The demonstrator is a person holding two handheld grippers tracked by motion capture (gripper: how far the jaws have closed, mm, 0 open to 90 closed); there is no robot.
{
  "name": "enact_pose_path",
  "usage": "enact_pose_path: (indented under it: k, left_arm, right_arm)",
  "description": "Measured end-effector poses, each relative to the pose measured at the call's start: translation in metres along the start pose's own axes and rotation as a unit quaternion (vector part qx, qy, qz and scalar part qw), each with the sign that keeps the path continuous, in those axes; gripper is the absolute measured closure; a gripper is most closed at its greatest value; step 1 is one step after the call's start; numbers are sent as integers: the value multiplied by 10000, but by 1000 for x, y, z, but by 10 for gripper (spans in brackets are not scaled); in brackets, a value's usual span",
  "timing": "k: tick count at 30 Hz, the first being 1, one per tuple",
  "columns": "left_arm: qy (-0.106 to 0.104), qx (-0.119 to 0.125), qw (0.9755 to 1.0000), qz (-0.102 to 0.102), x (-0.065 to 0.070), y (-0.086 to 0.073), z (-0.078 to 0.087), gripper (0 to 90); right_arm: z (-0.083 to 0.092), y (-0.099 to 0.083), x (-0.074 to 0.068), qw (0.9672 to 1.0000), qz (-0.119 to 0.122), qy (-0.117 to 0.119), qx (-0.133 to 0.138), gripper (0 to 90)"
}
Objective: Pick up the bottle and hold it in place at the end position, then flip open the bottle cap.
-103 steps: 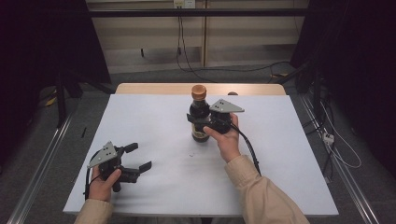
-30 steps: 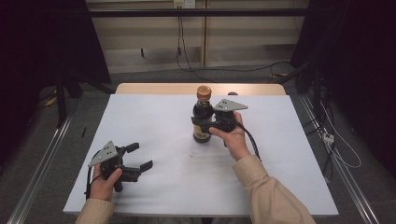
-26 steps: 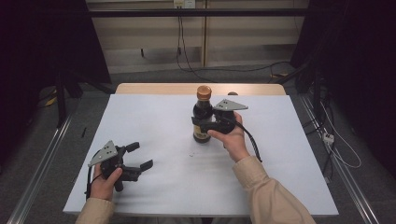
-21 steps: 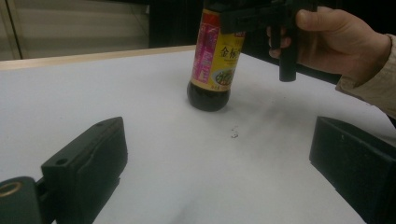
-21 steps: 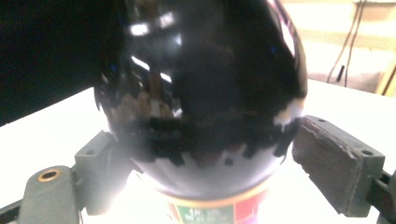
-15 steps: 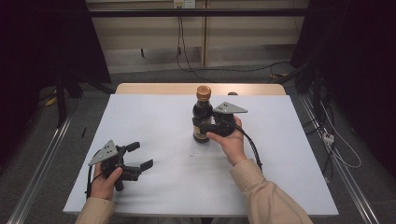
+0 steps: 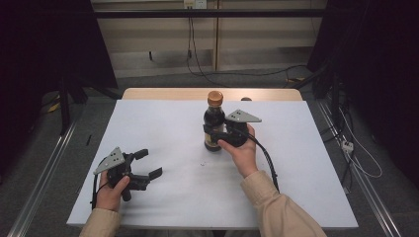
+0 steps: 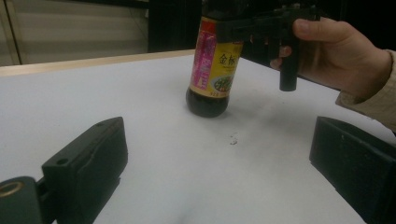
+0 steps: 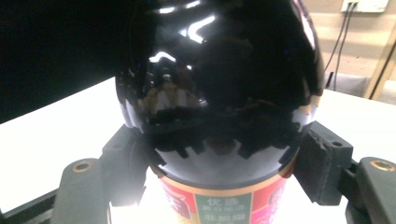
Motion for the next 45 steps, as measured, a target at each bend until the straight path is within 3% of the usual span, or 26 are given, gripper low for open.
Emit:
enact_pose_path:
  k: [4,10,17,21,26,36,45]
  left_arm:
    - [-1,-31,10000,-8,0,0,-1,42]
    - [149,33,9999,-6,-1,3,0,44]
    - [336,3,9992,-217,-3,18,-2,47]
    - [400,-54,9990,-177,-2,24,-5,46]
    - [408,-157,9990,-2,-4,30,-8,43]
    - [439,-404,9982,6,-4,37,-21,47]
    - [392,-462,9981,-71,1,50,-34,28]
  right_arm:
    - [-1,-1,-2,9999,45,-104,56,293]
    - [0,0,0,9999,165,-46,-7,301]
    - [0,0,0,9998,180,-25,-2,301]
    - [0,-1,0,9998,186,-23,2,301]
    - [0,-1,0,9998,183,-24,-15,301]
    - [0,-2,0,9998,193,-21,24,302]
    - [0,-2,0,9998,183,-30,22,301]
Point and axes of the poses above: each handheld gripper's, and its own axes: z roughly backward along the jaws, y roughly out of its top, x roughly to its right, the point moved 2 cm from there along -z, roughly forward along the jaws, and after that the axes turned 4 degrees about y, right-handed, at the moved point
